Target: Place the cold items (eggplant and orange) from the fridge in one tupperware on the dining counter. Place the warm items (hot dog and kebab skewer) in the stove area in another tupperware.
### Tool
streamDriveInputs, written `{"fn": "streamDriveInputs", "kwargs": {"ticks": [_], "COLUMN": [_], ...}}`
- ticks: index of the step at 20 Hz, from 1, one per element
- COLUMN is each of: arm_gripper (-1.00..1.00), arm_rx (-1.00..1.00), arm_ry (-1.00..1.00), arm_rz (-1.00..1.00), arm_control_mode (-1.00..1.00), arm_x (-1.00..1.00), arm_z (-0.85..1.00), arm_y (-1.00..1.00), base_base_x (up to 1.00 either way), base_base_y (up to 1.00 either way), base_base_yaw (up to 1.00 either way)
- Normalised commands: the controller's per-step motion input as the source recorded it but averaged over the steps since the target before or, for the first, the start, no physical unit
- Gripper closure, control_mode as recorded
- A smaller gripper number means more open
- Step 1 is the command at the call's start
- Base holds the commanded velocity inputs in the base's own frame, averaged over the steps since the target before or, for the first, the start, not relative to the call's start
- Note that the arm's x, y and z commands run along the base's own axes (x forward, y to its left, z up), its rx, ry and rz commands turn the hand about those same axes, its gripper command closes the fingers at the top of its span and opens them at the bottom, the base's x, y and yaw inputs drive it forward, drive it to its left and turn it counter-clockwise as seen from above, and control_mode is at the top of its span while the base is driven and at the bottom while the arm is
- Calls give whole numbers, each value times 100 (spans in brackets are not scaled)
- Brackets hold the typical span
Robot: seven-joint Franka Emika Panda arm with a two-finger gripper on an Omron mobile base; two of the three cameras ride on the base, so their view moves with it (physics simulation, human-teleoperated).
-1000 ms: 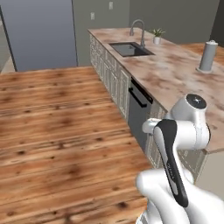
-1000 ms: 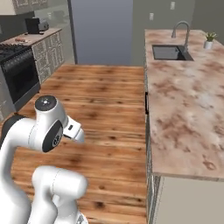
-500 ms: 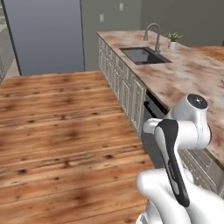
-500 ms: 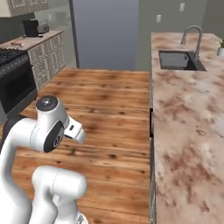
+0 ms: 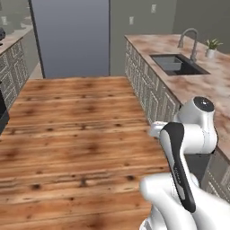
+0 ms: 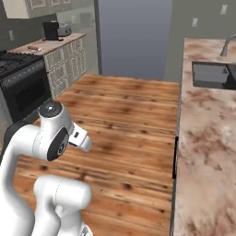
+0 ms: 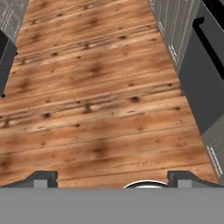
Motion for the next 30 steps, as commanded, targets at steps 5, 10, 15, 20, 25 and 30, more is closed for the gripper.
{"fn": "streamDriveInputs", "kwargs": {"ticks": [5,10,15,20,25,30], "arm_gripper": [-100,-100,-100,-100,-100,-100], "arm_rx": [0,0,0,0,0,0], "arm_ry": [0,0,0,0,0,0], "arm_rz": [0,0,0,0,0,0], "arm_control_mode": [100,100,100,100,100,100], "arm_x": [0,0,0,0,0,0], "arm_z": [0,0,0,0,0,0], "arm_y": [0,0,0,0,0,0], "base_base_x": [79,86,87,93,99,100], "base_base_y": [24,7,0,0,0,0], "base_base_yaw": [30,30,28,29,35,39]}}
